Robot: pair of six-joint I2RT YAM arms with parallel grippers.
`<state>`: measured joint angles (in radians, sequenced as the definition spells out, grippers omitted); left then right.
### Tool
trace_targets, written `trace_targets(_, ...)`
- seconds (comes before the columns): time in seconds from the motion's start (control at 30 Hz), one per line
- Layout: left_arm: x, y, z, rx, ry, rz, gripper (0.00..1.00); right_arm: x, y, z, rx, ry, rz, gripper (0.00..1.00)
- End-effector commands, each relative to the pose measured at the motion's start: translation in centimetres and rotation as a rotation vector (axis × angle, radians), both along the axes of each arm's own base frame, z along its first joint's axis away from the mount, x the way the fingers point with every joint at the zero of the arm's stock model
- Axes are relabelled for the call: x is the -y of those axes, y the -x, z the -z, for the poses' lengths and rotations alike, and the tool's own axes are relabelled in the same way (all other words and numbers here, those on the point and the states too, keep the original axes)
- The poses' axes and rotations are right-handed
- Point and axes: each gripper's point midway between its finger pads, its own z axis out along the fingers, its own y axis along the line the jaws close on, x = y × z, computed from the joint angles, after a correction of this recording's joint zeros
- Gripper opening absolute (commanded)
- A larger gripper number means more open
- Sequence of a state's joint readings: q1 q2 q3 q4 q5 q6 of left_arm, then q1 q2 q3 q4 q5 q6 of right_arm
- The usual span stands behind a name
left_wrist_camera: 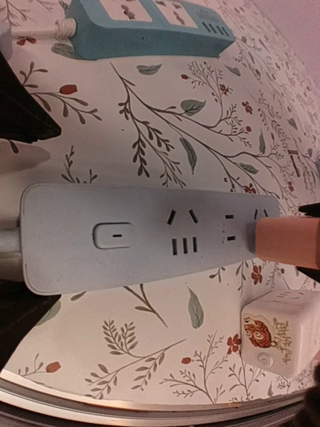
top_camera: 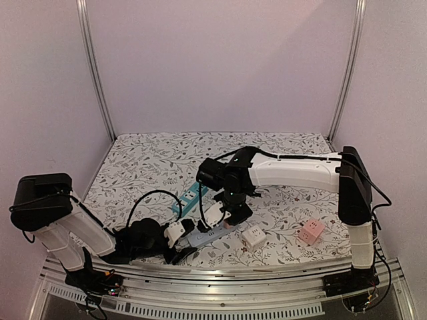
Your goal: Insert the plug
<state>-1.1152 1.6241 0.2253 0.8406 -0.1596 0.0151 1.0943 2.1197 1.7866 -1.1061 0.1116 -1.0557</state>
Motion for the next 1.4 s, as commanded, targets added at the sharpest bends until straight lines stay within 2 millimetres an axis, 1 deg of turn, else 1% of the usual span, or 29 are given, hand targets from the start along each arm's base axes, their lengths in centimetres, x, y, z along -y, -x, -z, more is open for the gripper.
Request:
trace_targets(0.0, -0.9, -0.9, 0.8, 0.008, -0.039, -0.048, 0.72, 0.8, 1.6, 2.3, -0.086, 0.051, -0.016, 0.0)
trace_targets(0.33, -0.7, -0.6, 0.6, 0.005, -0.03, -0.025, 0.72, 0.6, 0.4, 1.4, -0.098, 0.009, -0.003, 0.0)
trace_targets(0.43, -0.6, -0.6, 0.8, 0.001, -0.032, -0.022, 0.72, 0.7, -0.4, 1.6, -0.113, 0.003, 0.023, 0.0)
trace_targets(0.53, -0.6, -0.6, 0.7, 0.002, -0.03, -0.02, 0.72, 0.9, -0.7, 2.2, -0.126, 0.024, 0.033, 0.0)
trace_targets(0.57, -0.5, -0.5, 0.7, 0.002, -0.03, -0.017, 0.72, 1.1, -0.7, 2.3, -0.133, 0.038, 0.035, 0.0)
trace_targets(0.63, -0.4, -0.5, 0.7, 0.002, -0.028, -0.014, 0.72, 0.8, -0.4, 2.4, -0.179, 0.025, 0.04, 0.0)
trace_targets(0.83, -0.3, -0.4, 0.8, -0.005, -0.029, -0.004, 0.71, 1.3, -0.6, 2.4, -0.218, 0.054, 0.059, 0.0)
trace_targets(0.93, -0.2, -0.4, 0.9, -0.008, -0.028, 0.0, 0.71, 1.6, -1.1, 2.9, -0.225, 0.067, 0.078, 0.0)
trace_targets(1.17, -0.1, -0.3, 0.9, -0.014, -0.025, 0.005, 0.7, 2.0, -1.2, 4.5, -0.251, 0.097, 0.102, 0.0)
trace_targets(1.37, -0.2, -0.2, 0.8, -0.009, -0.022, 0.004, 0.69, 2.7, -1.5, 6.5, -0.25, 0.148, 0.131, 0.0)
